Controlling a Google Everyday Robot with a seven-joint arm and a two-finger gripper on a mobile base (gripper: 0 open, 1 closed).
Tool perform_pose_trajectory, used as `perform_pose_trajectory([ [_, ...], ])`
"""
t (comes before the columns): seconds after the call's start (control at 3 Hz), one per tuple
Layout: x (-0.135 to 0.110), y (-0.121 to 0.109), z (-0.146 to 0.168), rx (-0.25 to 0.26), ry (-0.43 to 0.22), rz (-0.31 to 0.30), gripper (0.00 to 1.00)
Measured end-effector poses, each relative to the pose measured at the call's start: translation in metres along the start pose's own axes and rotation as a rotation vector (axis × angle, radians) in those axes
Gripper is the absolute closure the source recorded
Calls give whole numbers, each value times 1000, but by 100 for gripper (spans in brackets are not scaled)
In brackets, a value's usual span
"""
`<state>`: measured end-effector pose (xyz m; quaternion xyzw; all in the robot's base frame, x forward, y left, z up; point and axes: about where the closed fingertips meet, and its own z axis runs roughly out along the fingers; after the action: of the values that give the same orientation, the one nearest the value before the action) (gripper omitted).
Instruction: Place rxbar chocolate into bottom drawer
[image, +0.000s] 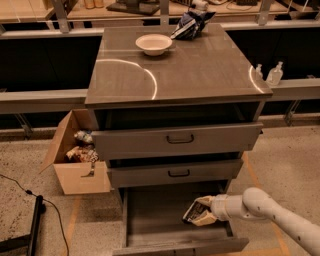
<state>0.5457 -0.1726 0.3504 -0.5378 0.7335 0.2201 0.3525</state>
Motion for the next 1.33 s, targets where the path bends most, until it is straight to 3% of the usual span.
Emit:
perform_pose_trajectory([
  [0.33, 42, -23, 41, 39, -29, 83, 100],
  [0.67, 83, -39, 78, 54, -13, 152, 100],
  [1.33, 125, -45, 142, 29, 9, 220, 100],
])
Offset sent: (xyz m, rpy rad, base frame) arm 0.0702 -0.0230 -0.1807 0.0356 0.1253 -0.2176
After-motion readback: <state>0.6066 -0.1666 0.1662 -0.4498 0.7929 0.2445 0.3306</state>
